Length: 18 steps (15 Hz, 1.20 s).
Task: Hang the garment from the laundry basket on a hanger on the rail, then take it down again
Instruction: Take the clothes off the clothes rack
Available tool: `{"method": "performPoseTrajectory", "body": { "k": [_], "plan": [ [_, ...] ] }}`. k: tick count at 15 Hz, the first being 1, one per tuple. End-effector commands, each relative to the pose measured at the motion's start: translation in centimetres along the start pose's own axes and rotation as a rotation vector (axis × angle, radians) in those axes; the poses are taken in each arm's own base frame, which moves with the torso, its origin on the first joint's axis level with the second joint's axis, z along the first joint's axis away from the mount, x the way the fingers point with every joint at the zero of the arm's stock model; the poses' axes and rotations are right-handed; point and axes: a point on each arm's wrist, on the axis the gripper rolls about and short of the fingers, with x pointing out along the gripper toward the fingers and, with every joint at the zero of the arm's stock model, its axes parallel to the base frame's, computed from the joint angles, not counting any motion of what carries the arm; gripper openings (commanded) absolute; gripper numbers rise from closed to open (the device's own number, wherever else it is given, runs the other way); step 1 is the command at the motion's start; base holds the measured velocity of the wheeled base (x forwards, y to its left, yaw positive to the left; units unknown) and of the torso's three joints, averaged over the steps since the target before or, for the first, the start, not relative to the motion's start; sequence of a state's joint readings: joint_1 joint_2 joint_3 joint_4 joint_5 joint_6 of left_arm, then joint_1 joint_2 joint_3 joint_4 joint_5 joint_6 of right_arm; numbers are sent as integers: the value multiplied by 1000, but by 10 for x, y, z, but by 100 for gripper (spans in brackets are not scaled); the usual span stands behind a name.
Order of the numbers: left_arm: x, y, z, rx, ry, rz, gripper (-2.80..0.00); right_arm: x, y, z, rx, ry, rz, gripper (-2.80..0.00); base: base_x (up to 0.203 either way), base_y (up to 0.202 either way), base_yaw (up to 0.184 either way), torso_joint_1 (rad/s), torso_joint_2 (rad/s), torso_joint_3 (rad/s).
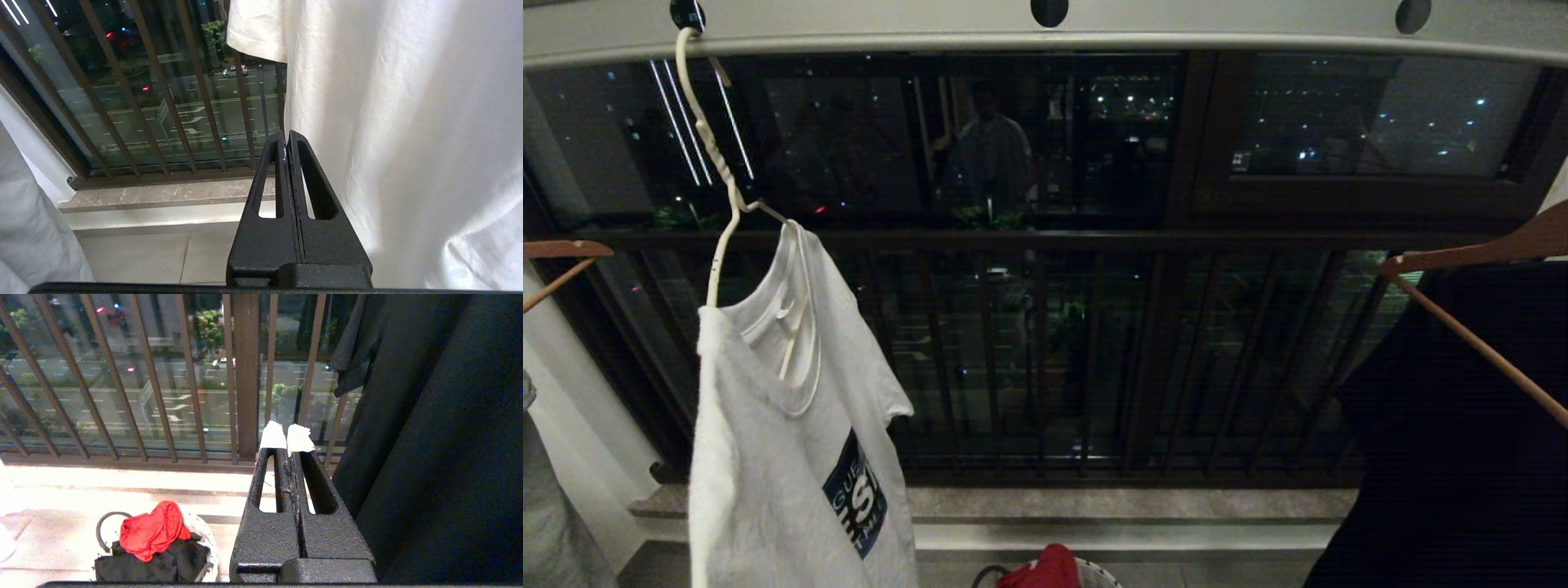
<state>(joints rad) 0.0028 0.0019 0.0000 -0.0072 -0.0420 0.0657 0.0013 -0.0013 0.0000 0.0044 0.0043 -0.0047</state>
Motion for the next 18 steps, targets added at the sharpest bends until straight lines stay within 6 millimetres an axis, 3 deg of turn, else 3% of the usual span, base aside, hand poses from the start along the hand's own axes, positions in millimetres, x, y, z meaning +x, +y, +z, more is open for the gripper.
{"method": "performPoseTrajectory", "body": {
  "k": [1, 14, 18],
  "plan": [
    [0, 0, 0, 0, 1, 1, -280, 0, 0, 0, 0, 5, 1, -280, 0, 0, 0, 0, 0, 0],
    [0, 0, 1, -4, -3, 15, -280, 0, 0, 0, 0, 3, 1, -280, 0, 0, 0, 0, 0, 0],
    [-13, 2, 48, -17, -175, -9, -280, 0, 0, 0, 0, 5, 1, -280, 0, 0, 0, 0, 0, 0]
  ]
}}
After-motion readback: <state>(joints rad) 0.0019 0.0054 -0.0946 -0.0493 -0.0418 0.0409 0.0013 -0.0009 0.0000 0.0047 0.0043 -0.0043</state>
